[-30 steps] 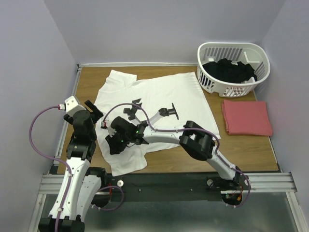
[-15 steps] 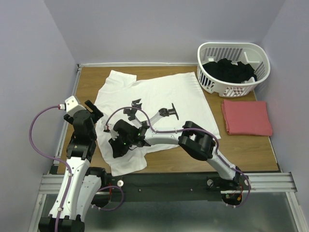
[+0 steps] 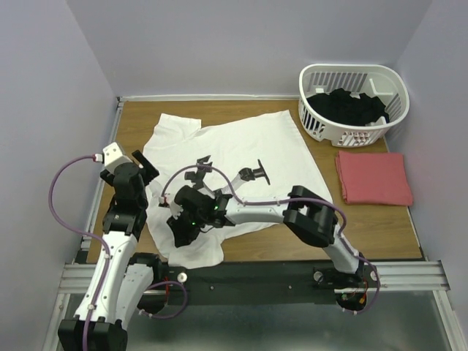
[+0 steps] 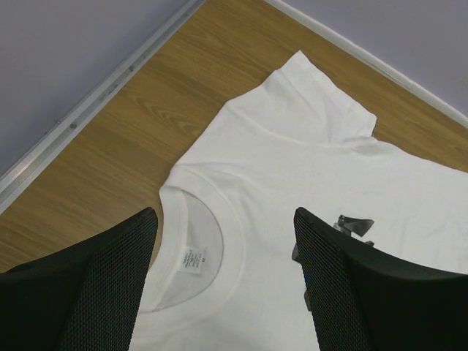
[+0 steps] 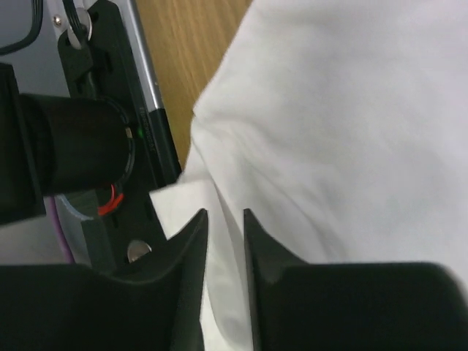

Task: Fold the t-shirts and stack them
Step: Flatten the tshirt out

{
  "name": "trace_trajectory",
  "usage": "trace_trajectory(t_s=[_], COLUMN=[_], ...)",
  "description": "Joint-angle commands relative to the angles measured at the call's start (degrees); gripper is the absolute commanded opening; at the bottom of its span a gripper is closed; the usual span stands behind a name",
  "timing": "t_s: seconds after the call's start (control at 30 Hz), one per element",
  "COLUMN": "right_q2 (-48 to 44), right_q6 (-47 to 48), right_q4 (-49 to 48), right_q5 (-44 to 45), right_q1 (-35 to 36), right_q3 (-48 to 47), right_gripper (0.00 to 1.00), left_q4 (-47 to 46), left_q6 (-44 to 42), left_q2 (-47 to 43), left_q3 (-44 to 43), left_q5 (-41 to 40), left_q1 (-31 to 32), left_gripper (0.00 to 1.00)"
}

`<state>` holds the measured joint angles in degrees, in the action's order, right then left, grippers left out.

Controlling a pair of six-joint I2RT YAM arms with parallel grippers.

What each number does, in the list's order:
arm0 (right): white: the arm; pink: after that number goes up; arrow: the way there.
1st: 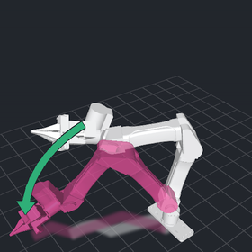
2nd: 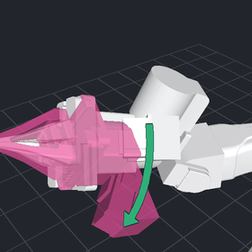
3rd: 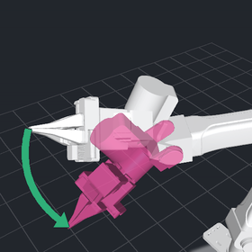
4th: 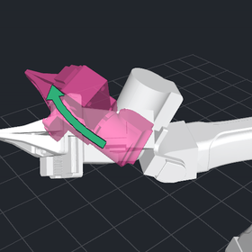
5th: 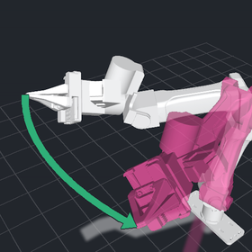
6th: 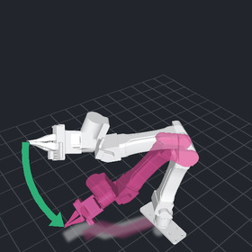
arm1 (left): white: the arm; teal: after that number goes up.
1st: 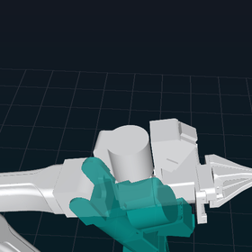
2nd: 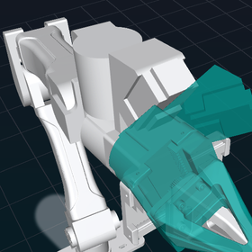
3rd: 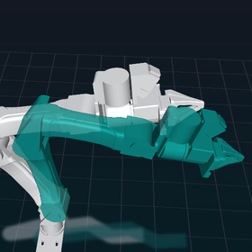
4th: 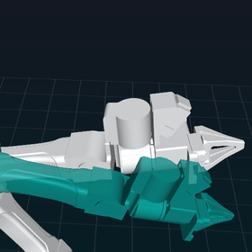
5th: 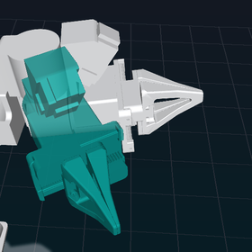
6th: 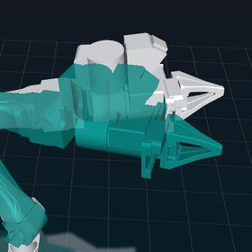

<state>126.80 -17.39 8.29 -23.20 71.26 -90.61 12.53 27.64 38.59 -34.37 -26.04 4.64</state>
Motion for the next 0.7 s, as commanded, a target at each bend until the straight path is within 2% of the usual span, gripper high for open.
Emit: trace_trajectory(t_s=[0.0,0.07,0.23,0.3,0.33,0.37,0.47,0.67], right_q2=[-9.28,-12.53,-24.47,-27.12,-29.40,-31.07,-32.49,-34.07], right_q6=[0.08,-0.45,-0.72,-1.07,-1.33,-1.86,-3.87,-5.72], right_q4=[1.99,2.07,3.39,3.74,3.83,4.18,4.36,4.71], right_q5=[8.78,12.81,21.86,22.85,26.07,26.28,26.72,26.28], right_q1=[-4.28,-7.35,-21.50,-28.50,-30.81,-35.45,-43.11,-47.97], right_q3=[4.38,9.01,19.22,24.04,25.64,27.83,30.75,35.75], right_gripper=[0.38,0.45,0.58,0.58,0.59,0.59,0.59,0.58], left_q4=[-1.90,-1.99,-2.08,-1.55,-1.55,-2.07,-2.60,-1.46], left_q6=[-1.01,-1.18,-1.53,-1.71,-1.71,-1.71,-2.06,-2.33], left_q2=[4.46,7.54,20.81,26.68,28.45,31.95,39.59,52.01], left_q3=[-0.08,-1.13,-5.87,-8.07,-10.08,-12.02,-14.75,-17.92], left_q5=[4.94,7.92,11.10,11.54,11.63,11.45,10.75,9.26], left_q1=[0.28,0.28,0.36,0.37,0.37,0.28,0.28,0.19], left_gripper=[0.83,0.83,0.82,0.81,0.80,0.78,0.73,0.65])
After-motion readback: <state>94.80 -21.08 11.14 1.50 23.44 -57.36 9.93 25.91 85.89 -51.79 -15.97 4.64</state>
